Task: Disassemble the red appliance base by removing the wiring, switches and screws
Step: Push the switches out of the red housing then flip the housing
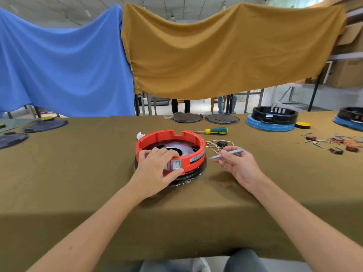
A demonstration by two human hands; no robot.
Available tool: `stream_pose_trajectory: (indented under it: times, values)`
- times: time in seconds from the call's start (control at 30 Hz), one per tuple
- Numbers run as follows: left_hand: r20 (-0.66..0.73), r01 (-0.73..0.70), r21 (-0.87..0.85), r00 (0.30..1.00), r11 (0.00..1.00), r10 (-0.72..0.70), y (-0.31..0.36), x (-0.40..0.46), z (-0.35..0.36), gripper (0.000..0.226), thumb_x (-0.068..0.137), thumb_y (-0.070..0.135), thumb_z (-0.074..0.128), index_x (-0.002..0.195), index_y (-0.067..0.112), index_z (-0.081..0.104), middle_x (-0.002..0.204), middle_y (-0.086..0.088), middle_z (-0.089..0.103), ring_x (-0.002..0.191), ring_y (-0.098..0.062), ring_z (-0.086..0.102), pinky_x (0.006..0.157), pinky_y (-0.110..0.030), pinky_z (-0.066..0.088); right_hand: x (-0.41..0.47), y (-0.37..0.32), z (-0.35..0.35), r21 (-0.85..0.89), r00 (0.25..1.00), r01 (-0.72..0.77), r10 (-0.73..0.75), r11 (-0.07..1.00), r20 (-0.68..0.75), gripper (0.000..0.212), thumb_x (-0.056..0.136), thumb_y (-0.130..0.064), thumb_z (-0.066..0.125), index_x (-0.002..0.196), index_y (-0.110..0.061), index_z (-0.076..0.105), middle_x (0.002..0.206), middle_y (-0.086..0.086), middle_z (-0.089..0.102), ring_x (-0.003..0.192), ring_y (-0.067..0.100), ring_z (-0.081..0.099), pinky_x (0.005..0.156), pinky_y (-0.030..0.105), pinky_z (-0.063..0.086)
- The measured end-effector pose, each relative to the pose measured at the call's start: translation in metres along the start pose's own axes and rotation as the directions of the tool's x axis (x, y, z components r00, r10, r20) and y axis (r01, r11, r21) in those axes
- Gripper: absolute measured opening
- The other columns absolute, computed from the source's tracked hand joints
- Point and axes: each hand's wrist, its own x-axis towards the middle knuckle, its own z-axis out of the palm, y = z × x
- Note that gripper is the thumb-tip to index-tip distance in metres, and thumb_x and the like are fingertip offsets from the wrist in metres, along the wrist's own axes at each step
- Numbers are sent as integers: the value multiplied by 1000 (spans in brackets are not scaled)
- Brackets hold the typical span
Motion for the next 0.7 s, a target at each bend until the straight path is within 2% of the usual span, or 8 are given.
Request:
stream_pose_trajectory:
  times: [0.17,0.23,0.33,0.5,0.6,0.7]
  values:
    - [-101,-8,-7,995,1000,7,-9,-9,7,40,90,56,51,120,30,61,108,15,56,110,-12,48,107,-33,23,-9,5,25,66,998,-8,3,998,67,35,86,4,68,113,-7,51,88,17,74,83,32,75,63,24,58]
    - [-130,0,-7,992,1000,-1,-9,-9,11,40,89,54,53,120,30,61,110,11,54,112,-14,47,111,-35,20,-11,6,41,33,995,59,-62,998,74,40,86,4,68,118,-11,49,92,17,74,83,32,74,63,25,58]
    - [-125,25,-9,992,1000,-26,-7,-9,10,41,90,56,51,121,31,58,113,9,51,115,-15,45,114,-39,19,-13,6,65,-77,973,222,-215,972,86,34,92,2,64,118,-14,48,83,8,74,76,26,74,62,24,58]
    - [-115,45,7,992,999,-44,-6,-9,10,38,94,53,43,119,28,60,109,10,54,109,-15,47,107,-34,25,-18,17,85,-336,880,471,-412,816,234,28,100,-2,53,118,-22,44,90,12,58,71,19,70,66,28,58]
    - [-130,58,20,990,998,-55,-8,-9,11,34,94,51,46,111,26,61,104,11,55,103,-15,49,102,-32,29,-18,19,89,-448,846,532,-443,718,296,32,102,-5,50,125,-25,40,93,11,56,76,22,70,73,38,60]
    - [-143,61,33,988,998,-56,-8,-8,13,34,93,52,46,104,23,60,100,10,55,100,-15,49,98,-33,31,-17,15,90,-505,820,572,-463,647,335,33,103,-7,48,127,-27,37,93,8,57,75,20,72,72,39,61]
